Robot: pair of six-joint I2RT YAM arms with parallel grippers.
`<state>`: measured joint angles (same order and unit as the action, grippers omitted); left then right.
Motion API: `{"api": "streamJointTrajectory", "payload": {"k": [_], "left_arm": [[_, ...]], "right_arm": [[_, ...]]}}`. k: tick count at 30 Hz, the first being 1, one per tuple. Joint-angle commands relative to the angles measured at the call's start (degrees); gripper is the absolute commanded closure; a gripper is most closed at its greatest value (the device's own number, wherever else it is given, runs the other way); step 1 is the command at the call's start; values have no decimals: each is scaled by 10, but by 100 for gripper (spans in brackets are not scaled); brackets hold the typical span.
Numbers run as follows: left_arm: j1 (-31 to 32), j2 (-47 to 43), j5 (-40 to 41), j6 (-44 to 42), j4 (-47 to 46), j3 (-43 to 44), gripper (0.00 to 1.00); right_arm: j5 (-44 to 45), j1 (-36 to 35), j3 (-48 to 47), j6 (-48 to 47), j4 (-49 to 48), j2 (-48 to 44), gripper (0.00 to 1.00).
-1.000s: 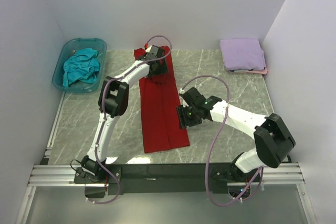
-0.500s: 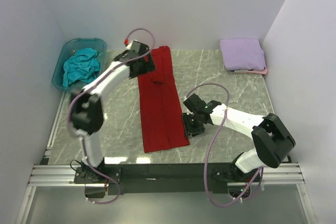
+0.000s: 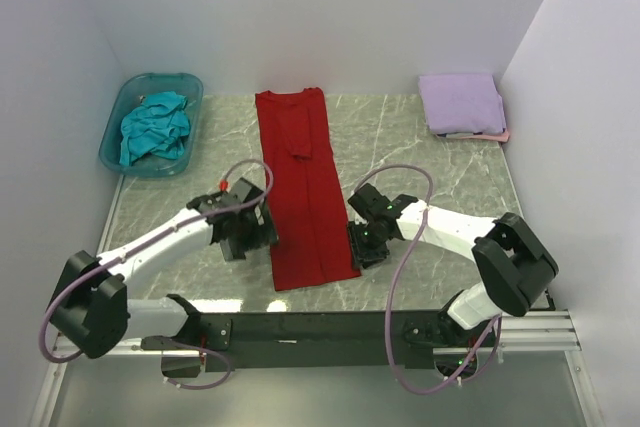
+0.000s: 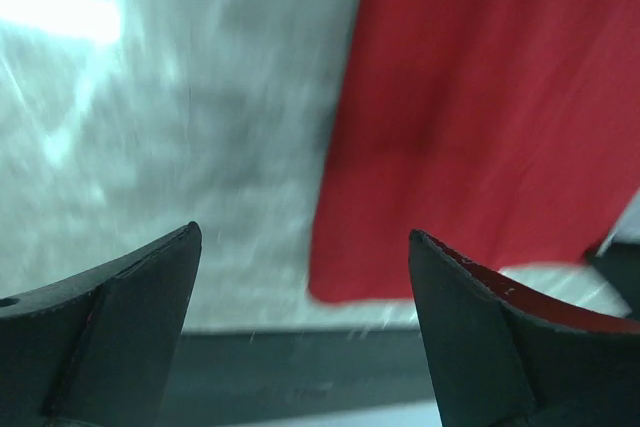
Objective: Fold and stack the t-shirts
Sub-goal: Fold the tshirt
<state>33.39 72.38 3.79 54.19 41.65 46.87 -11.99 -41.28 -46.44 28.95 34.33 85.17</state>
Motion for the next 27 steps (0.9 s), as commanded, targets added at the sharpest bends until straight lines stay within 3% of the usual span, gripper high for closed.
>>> {"api": "streamJointTrajectory", "payload": {"k": [1,12,15,17,19,21,27], "left_arm": [[29,-44,-49,57,1,-27,10],[74,85,-99,28,-20,-16,16],[91,120,-102,23,-11,-3,19],[100,133,-97,23,-4,5,23],[106,137,-93,23,6,8,32],[107,132,-88,28,13,9,38],[114,131,-87,31,12,10,41]], "right_arm": [[-7,-8,-1,5,-8,16,59],[-3,-24,-30,1,8,69,65],[-1,-27,-31,1,12,71,76],[0,-27,-30,1,11,67,90],[0,-27,-30,0,10,65,99],[1,-27,-28,1,10,63,100],[-1,-27,-29,-3,9,64,100]]}}
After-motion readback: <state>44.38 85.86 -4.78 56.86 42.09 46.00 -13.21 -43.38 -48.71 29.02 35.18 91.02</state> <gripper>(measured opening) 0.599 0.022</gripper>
